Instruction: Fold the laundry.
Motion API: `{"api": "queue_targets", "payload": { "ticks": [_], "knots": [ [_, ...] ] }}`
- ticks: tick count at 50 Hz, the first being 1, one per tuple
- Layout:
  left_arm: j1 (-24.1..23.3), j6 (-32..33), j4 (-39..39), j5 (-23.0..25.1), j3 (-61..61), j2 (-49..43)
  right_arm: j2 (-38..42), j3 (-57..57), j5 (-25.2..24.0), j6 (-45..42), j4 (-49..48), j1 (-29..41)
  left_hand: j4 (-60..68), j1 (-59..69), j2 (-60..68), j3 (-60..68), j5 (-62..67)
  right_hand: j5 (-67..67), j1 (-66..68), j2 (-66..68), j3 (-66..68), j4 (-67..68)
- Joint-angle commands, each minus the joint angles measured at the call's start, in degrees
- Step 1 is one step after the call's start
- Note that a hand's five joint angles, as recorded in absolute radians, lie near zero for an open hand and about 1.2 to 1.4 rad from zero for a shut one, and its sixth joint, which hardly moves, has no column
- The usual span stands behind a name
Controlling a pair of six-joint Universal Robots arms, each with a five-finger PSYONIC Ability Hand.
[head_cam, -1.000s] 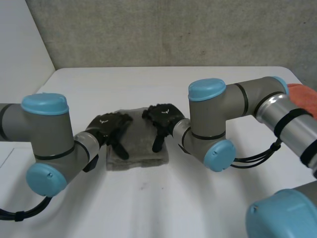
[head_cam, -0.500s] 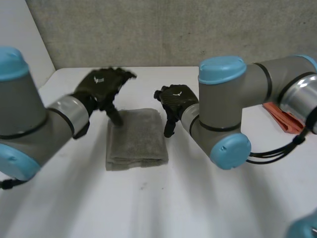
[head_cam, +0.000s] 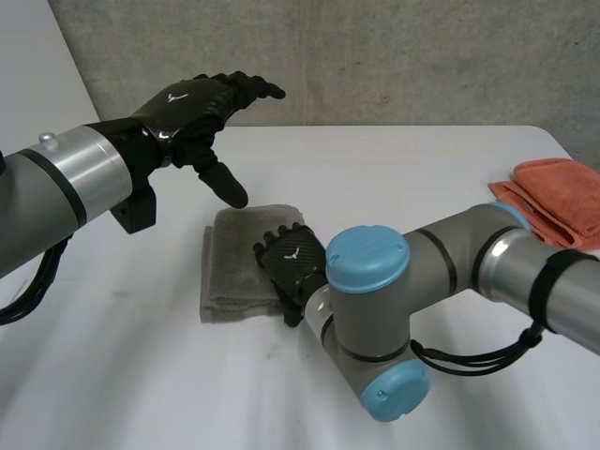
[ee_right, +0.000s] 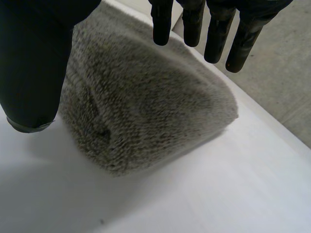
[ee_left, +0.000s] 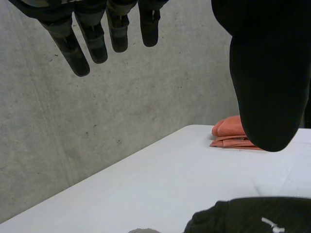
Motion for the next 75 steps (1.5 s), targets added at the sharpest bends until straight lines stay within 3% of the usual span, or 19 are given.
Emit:
{"api": "queue_targets", "payload": {
  "ticks": [1,13,24,28,37,43,51,56,63,75],
  "knots": [
    [-0.2,0.0,0.3,-0.1,-0.2,-0.2,4.4,-3.7,0.0,-0.1,-0.5,0.2,2.7,3.3,2.7,2.3,1.5,-3.3,0.4,-2.0,-1.8,-2.9],
    [-0.3,-0.2,0.3,0.0,-0.4,-0.4,8.2,-10.2,-0.2,-0.1,-2.2,0.4,2.6,3.1,2.5,2.1,1.4,11.7,15.4,13.0,13.2,12.0],
    [-0.4,-0.4,0.4,0.1,-0.9,-0.4,12.0,-14.8,-0.3,-0.2,-2.0,0.4,2.6,3.1,2.5,2.1,1.4,14.7,18.4,16.0,16.2,15.1],
    [-0.3,-0.4,0.4,0.1,-1.1,-0.4,12.5,-16.1,-0.2,-0.1,-2.0,0.4,2.6,3.1,2.5,2.1,1.4,24.9,28.7,26.2,26.4,25.3],
    [-0.3,-0.4,0.4,0.1,-1.1,-0.4,12.8,-19.0,0.0,-0.2,-1.4,0.3,2.6,3.1,2.5,2.1,1.4,66.1,69.8,67.4,67.6,66.4],
    [-0.3,-0.4,0.4,0.1,-1.3,-0.4,12.3,-18.7,-0.3,-0.6,0.2,-0.6,2.6,3.1,2.5,2.1,1.4,66.1,69.8,67.4,67.6,66.5],
    [-0.2,-0.4,0.4,0.1,-1.4,-0.4,9.1,-13.5,-0.9,-4.6,4.5,-8.2,2.6,3.1,2.5,2.1,1.4,66.1,69.8,67.4,67.6,66.5],
    [-0.3,-0.4,0.4,0.1,-1.4,-0.5,1.5,-5.3,-4.2,-10.9,4.0,-15.1,2.6,3.1,2.5,2.1,1.4,66.1,69.8,67.4,67.6,66.5],
    [-0.4,-0.4,0.4,0.1,-1.6,-1.3,-2.3,-1.5,-9.4,-15.5,3.7,-25.0,2.6,3.1,2.5,2.1,1.4,66.1,69.8,67.4,67.6,66.5],
    [-0.4,-0.4,0.4,0.0,-2.2,-2.0,-1.3,-16.3,-24.1,-17.8,0.9,-39.1,2.7,3.3,2.7,2.3,1.5,66.1,69.8,67.4,67.6,66.5]
  ]
}}
